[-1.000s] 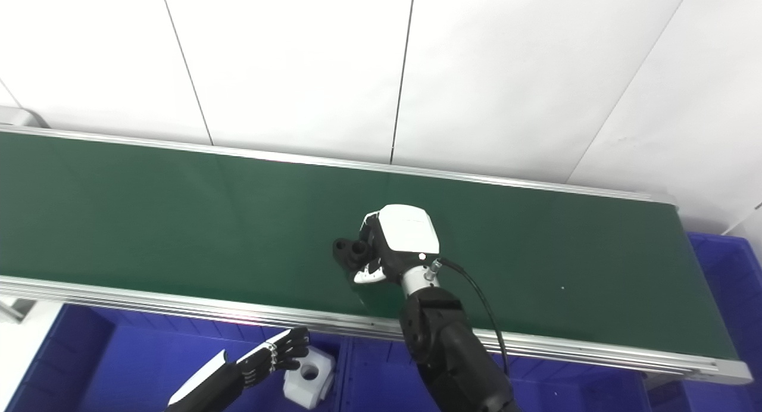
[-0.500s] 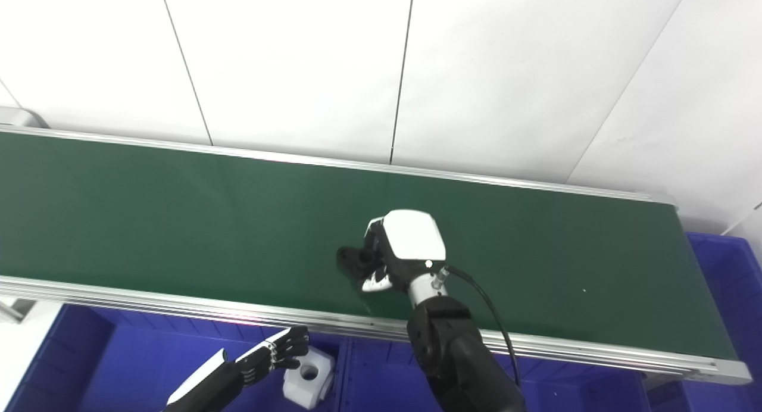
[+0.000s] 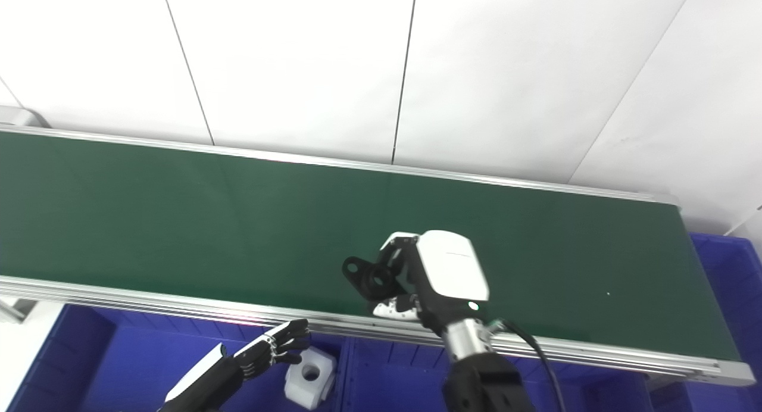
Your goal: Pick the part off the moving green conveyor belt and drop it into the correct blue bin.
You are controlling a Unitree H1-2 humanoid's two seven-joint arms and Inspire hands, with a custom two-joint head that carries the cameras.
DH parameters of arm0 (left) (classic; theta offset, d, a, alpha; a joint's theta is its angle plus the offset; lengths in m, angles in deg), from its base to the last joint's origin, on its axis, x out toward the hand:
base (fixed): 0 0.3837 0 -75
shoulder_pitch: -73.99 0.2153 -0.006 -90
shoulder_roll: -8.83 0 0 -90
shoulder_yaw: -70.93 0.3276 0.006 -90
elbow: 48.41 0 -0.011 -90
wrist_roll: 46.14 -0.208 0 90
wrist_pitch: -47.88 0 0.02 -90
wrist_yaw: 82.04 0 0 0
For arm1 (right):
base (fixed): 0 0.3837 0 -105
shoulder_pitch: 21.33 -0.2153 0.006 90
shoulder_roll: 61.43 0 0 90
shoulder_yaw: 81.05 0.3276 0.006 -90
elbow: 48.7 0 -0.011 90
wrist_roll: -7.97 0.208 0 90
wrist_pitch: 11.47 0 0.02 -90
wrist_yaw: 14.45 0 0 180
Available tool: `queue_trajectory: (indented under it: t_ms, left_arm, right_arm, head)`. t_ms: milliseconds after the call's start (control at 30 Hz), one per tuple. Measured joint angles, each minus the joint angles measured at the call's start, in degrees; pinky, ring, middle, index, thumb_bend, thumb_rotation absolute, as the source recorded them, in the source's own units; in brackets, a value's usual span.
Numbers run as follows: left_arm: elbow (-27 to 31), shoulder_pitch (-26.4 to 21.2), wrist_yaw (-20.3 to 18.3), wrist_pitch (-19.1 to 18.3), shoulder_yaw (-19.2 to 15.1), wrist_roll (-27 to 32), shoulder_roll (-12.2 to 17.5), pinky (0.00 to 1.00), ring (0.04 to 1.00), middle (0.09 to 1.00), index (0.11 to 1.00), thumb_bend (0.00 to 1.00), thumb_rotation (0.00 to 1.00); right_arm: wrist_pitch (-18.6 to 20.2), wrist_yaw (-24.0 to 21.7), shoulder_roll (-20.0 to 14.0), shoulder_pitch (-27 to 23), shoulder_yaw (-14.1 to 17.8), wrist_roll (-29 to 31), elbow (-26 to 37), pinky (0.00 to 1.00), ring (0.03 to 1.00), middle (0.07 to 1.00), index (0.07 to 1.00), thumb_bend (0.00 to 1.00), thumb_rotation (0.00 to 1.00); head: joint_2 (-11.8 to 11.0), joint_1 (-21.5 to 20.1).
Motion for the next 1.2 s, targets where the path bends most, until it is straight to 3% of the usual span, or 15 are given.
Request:
queue_trajectory:
  t_ms: [67, 200, 433, 500, 700, 900, 1067, 1100, 1133, 1167, 1200]
  left_arm:
    - [0.85, 0.42, 0.14, -0.28, -0.03, 0.00, -0.14, 0.82, 0.889, 0.929, 0.935, 0.69, 0.68]
    - [1.69, 0.59, 0.57, -1.08, -0.08, 0.01, -0.33, 0.85, 0.907, 0.938, 0.938, 0.70, 0.70]
    - [4.14, 0.81, 1.29, -3.22, -0.25, 0.03, -0.53, 0.85, 0.902, 0.932, 0.938, 0.67, 0.68]
    - [4.68, 0.81, 1.30, -4.50, -0.23, 0.03, -0.57, 0.85, 0.903, 0.930, 0.936, 0.68, 0.68]
    - [5.65, 0.75, 2.42, -6.08, -0.74, 0.01, -1.03, 0.85, 0.901, 0.930, 0.934, 0.68, 0.69]
    - [5.64, 0.19, 2.45, -6.30, -0.91, -0.03, -1.04, 0.85, 0.894, 0.926, 0.931, 0.70, 0.69]
    - [5.48, -0.05, 2.45, -6.29, -1.01, -0.03, -1.14, 0.84, 0.889, 0.922, 0.929, 0.70, 0.69]
    - [5.48, -0.05, 2.46, -6.29, -1.00, -0.03, -1.19, 0.84, 0.891, 0.922, 0.930, 0.70, 0.69]
    - [5.48, -0.05, 2.45, -6.30, -1.01, -0.02, -1.24, 0.85, 0.892, 0.923, 0.930, 0.70, 0.69]
    - [5.48, -0.04, 2.45, -6.33, -1.00, -0.02, -1.28, 0.85, 0.892, 0.921, 0.929, 0.70, 0.68]
    - [5.50, -0.02, 2.46, -6.41, -1.00, -0.02, -1.33, 0.85, 0.893, 0.921, 0.929, 0.70, 0.68]
  right_arm:
    - [-0.03, -0.09, 0.19, 3.15, 0.59, 0.01, 2.01, 0.23, 0.313, 0.478, 0.489, 0.53, 0.00]
    - [-0.30, 0.27, 0.55, 8.43, 1.51, -0.04, 4.08, 0.28, 0.369, 0.438, 0.540, 0.52, 0.00]
    - [-0.71, 0.38, 0.21, 18.00, 1.42, 0.35, 3.75, 0.27, 0.361, 0.482, 0.490, 0.52, 0.00]
    - [-0.70, -0.43, -0.43, 19.22, 1.25, 0.05, 3.20, 0.22, 0.310, 0.477, 0.489, 0.53, 0.00]
    - [-0.70, -2.20, -2.49, 19.77, -0.21, -3.42, -1.64, 0.17, 0.252, 0.473, 0.490, 0.53, 0.00]
    - [1.06, -15.06, -2.83, 16.53, -1.67, -10.71, -5.46, 0.25, 0.338, 0.477, 0.490, 0.53, 0.00]
    - [1.63, -19.09, -0.88, 14.05, -1.42, -13.97, -8.52, 0.27, 0.379, 0.484, 0.494, 0.53, 0.00]
    - [1.62, -19.22, -0.52, 13.98, -1.38, -14.02, -8.50, 0.28, 0.380, 0.483, 0.636, 0.54, 0.00]
    - [1.60, -19.17, -0.23, 13.99, -1.26, -13.91, -8.44, 0.28, 0.381, 0.483, 0.709, 0.55, 0.00]
    - [1.58, -18.89, 0.06, 14.11, -0.92, -13.41, -8.38, 0.36, 0.478, 0.583, 0.767, 0.65, 0.13]
    - [1.57, -18.19, 0.33, 14.35, -0.40, -12.83, -8.24, 0.39, 0.517, 0.621, 0.790, 0.69, 0.18]
  head:
    - [0.87, 0.44]
    - [1.93, 0.88]
    - [4.21, 2.02]
    - [5.10, 2.29]
    - [6.94, 2.11]
    - [7.29, 1.49]
    - [7.12, 1.05]
    - [7.21, 1.40]
    - [7.21, 1.41]
    - [7.21, 1.41]
    - [7.21, 1.75]
